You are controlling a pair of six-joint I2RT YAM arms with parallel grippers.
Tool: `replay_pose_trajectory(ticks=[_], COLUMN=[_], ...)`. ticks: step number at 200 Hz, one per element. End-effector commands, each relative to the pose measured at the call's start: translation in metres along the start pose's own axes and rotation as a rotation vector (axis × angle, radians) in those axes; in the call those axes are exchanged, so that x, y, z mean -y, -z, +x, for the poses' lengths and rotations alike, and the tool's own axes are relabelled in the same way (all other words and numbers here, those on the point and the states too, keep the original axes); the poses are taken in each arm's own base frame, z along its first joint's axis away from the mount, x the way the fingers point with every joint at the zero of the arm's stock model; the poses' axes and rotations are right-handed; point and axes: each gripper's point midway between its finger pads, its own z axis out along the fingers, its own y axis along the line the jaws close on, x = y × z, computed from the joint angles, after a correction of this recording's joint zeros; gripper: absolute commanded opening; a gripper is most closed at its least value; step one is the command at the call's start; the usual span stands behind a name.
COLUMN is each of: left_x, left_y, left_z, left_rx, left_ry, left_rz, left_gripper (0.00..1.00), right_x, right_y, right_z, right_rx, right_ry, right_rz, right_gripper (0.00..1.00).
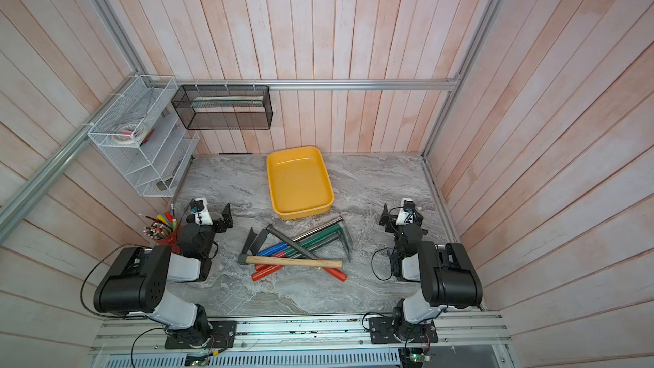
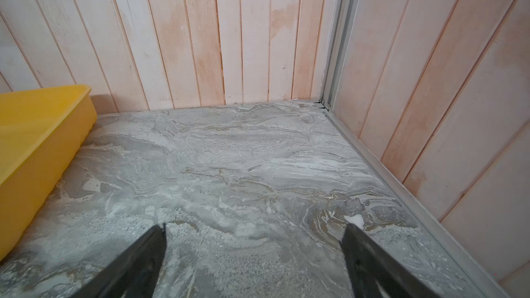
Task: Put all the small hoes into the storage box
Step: Pick up the hoe from the center of the board.
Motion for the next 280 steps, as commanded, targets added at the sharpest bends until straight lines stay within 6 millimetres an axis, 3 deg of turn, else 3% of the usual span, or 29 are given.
replay_pose_trajectory(ticks=[1,150,212,280], left_x=[0.005,0.006,0.012,0.032], left_y=[-0.003,0.003,0.002,-0.011], left_z=[-0.002,-0.004,-0.016,-0.038], left_rx=[-0.001,0.022,0.018,-0.098], left_ry=[-0.011,-0.014,-0.027,-0.059], left_rz=[0.025,0.031,0.050,0.047], left_gripper=[1.00,1.00,1.00,1.00], right_x=[0.000,0.000,0.006,-0.011], right_y=[-0.002,0.001,0.006,0.000], right_z=[-0.003,-0.005,-0.015,-0.030], right_rx=[0.013,0.025,0.049,-0.053], right_ry=[-0.007,-0.007,-0.024,-0.047], right_rz=[-0.007,-0.003,0.033,-0.019], right_gripper=[0.98,0.98,0.98,0.98])
